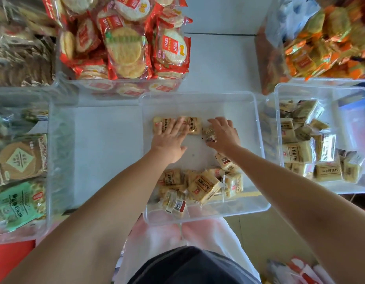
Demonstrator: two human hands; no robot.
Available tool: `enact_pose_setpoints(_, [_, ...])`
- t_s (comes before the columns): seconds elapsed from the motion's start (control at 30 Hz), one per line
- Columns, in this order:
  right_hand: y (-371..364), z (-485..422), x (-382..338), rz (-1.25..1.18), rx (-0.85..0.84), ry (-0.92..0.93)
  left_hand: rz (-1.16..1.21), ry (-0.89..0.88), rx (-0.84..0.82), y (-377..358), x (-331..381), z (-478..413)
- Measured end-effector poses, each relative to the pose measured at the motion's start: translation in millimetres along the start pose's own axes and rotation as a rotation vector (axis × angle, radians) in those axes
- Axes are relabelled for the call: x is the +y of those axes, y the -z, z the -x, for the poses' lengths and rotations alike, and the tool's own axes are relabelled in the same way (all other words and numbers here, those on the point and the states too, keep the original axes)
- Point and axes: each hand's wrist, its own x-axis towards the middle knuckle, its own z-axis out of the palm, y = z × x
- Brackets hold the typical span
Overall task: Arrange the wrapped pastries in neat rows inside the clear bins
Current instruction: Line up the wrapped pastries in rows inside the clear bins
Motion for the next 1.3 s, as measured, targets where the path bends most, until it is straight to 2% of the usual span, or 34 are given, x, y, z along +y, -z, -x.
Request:
enact_pose_setpoints(0.1, [2.4, -0.2, -1.9, 0.055, 0.059, 0.012, -0.024, -0.007, 0.022, -4.8, -2.7, 0.7])
enact_pose_setpoints(0.2, [5.8, 3.5, -2.0, 0.062, 0.190, 0.043, 0.004, -0.010, 0.033, -5.5, -4.8, -1.8])
enact_pose_setpoints(0.33, [13.5, 10.3, -6.4, -0.119, 0.342, 0.079, 0.041, -0.006, -0.006, -1.3, -3.2, -4.2])
enact_pose_setpoints(0.4, [15.3, 11.8, -15.3, -0.340, 0.255, 0.089, 0.048, -0.009, 0.006, -0.2, -0.6, -3.9])
enact_pose_setpoints(0.47, [13.8, 11.3, -20.8, -0.460, 0.118, 0.069, 0.031, -0.028, 0.034, 1.1, 1.9, -2.9])
enact_pose_setpoints(0.73, [6.2, 6.3, -15.5, -0.239, -0.049, 0.043, 0.117, -0.041, 0.064, 8.1, -3.9, 7.2])
enact_pose_setpoints(0.8, [8.0, 8.5, -16.7, -0.211, -0.005, 0.062, 0.120, -0.046, 0.118, 5.4, -7.6, 10.1])
enact_pose_setpoints(0.87, [11.9, 8.9, -18.4, -0.316, 0.068, 0.062, 0.144, -0.059, 0.192, 5.9, -9.8, 13.6])
enact_pose_setpoints(0.97, [23.4, 11.2, -23.3, -0.541, 0.120, 0.066, 0.342, -0.060, 0.354, 15.7, -7.6, 20.5])
enact_pose_setpoints(1.03, [33.1, 14.2, -25.1, -0.722, 0.084, 0.058, 0.548, -0.065, 0.416, 25.1, -4.2, 21.9])
enact_pose_setpoints(1.2, [50.5, 29.9, -26.7, -0.953, 0.005, 0.073, 1.193, -0.059, 0.246, 34.5, 2.1, 19.3])
enact_pose_setpoints(1.3, [54.4, 39.5, -25.2, -1.137, -0.028, 0.043, 1.311, -0.119, 0.219, 32.3, 3.9, 20.7])
